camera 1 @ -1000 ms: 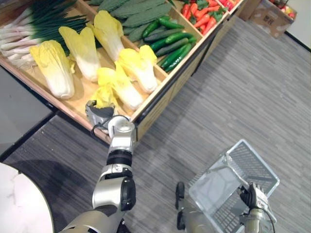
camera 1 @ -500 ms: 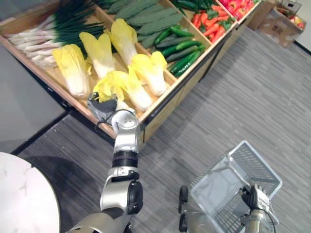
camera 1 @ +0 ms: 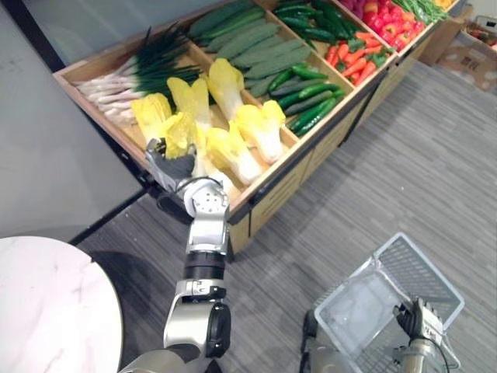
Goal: Pick vegetable in the basket
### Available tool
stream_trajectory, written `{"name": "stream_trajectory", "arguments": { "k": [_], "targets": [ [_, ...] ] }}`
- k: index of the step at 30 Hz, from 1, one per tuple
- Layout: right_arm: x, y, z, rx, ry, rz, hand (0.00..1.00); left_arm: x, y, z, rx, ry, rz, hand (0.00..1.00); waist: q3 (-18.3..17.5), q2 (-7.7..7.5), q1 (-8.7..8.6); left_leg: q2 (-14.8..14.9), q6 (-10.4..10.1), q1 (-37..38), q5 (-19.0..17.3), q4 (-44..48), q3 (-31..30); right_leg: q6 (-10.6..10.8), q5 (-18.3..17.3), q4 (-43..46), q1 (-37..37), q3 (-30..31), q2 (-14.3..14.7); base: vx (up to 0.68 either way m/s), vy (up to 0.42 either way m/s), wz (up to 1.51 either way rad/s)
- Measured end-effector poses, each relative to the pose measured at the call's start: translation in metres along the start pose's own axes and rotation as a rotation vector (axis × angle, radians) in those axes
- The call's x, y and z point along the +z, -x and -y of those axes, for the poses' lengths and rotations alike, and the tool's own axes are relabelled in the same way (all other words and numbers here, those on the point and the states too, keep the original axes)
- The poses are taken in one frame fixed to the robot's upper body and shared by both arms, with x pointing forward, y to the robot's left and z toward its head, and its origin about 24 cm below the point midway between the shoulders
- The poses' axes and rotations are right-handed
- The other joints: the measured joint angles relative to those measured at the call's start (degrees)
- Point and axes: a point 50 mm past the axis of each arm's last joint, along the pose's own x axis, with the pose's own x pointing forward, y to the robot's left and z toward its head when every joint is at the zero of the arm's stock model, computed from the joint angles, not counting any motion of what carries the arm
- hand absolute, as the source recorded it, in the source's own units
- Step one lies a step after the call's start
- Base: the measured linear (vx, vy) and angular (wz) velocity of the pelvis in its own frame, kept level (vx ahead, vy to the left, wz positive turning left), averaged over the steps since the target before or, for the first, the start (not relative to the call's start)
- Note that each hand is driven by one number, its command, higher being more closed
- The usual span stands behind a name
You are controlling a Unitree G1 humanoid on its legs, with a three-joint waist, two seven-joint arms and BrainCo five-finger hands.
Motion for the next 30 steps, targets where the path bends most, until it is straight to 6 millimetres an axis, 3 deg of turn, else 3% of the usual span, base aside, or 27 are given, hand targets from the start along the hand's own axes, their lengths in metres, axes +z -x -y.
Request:
{"name": "stream_trajectory", "arguments": {
  "k": [8,17,25,30],
  "targets": [
    [0.001,-0.012,0.007,0.045,0.029,0.022,1.0,0.03,0.01,0.01,-0.122,0.038,0.174,1.0,-2.13,2.18,1.08,-0.03,0.31,0.29,0.5,-0.18,-1.69,0.0,0.0,0.0,1.59,-1.69,-0.22,-0.03,-0.002,0.1],
    [0.03,-0.031,0.004,0.134,0.009,0.114,1.0,0.055,0.011,0.01,-0.227,0.05,0.344,1.0,-4.43,2.3,1.54,-0.67,0.77,0.55,2.35,-2.11,-2.97,0.0,0.0,0.0,2.05,-2.81,-0.57,-0.05,-0.003,0.08],
    [0.066,-0.083,0.037,0.204,0.101,0.224,1.0,0.078,0.051,0.022,-0.527,0.128,0.531,1.0,-5.53,2.4,2.67,-0.85,0.85,2.23,2.76,-2.58,-2.84,0.0,0.0,-0.01,3.3,-2.49,-0.58,-0.05,-0.004,-0.02],
    [0.081,-0.096,0.043,0.287,0.105,0.231,1.0,0.075,0.07,0.027,-0.689,0.149,0.543,1.0,-5.74,2.57,2.61,-0.88,0.91,2.45,2.94,-2.6,-2.95,0.0,0.01,-0.01,3.56,-2.64,-0.61,-0.04,-0.006,0.01]
  ]
}}
